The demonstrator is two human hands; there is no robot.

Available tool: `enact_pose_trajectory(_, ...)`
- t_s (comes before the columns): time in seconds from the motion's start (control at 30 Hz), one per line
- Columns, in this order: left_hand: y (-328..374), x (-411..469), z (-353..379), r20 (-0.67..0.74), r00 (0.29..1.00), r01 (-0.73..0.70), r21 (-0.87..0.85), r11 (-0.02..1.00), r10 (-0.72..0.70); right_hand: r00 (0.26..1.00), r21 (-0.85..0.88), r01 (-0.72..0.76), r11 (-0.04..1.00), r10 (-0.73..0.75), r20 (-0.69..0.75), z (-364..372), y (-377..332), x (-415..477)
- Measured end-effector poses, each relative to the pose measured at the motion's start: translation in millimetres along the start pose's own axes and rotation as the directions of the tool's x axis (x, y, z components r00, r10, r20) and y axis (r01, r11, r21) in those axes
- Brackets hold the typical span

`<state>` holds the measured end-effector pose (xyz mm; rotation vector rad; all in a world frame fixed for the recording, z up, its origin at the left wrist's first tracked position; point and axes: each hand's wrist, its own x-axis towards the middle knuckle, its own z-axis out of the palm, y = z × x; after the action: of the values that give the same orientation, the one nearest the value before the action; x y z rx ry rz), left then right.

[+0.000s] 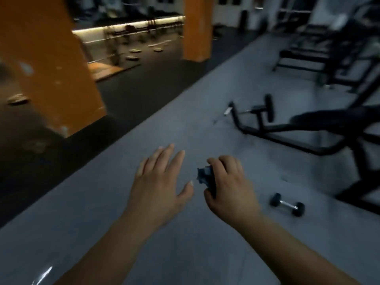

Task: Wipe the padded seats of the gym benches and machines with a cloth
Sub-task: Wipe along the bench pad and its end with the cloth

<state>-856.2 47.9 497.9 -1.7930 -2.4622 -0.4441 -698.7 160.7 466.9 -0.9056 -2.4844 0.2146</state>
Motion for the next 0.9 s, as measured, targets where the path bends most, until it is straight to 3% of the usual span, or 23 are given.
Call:
enact_pose_trajectory(0.13,70.2,100.3,37.0,0.034,0.969,-0.243,-0.082,0.967,0.246,0.971,-0.088,-0.228,0.97,0.219,-0.098,-28.5,98.0,14.0)
enact_pose_trajectory(0.3,158.2,220.8,74.7,0.017,0.908,-0.413,-0.145,0.899,0.419,0.906,-0.137,-0.403,0.905,0.374,-0.197,-58.5,213.2,50.0)
enact_pose_trajectory(0.53,240.4,367.4,103.3,-0.003,0.835,-0.542,-0.182,0.82,0.551,0.836,-0.186,-0.527,0.829,0.466,-0.291,-89.1,333.4,124.3)
enact_pose_trajectory(0.9,304.4,663.1,189.7,-0.035,0.7,-0.7,-0.226,0.677,0.713,0.711,-0.238,-0.692,0.681,0.589,-0.385,-76.7,522.0,313.6)
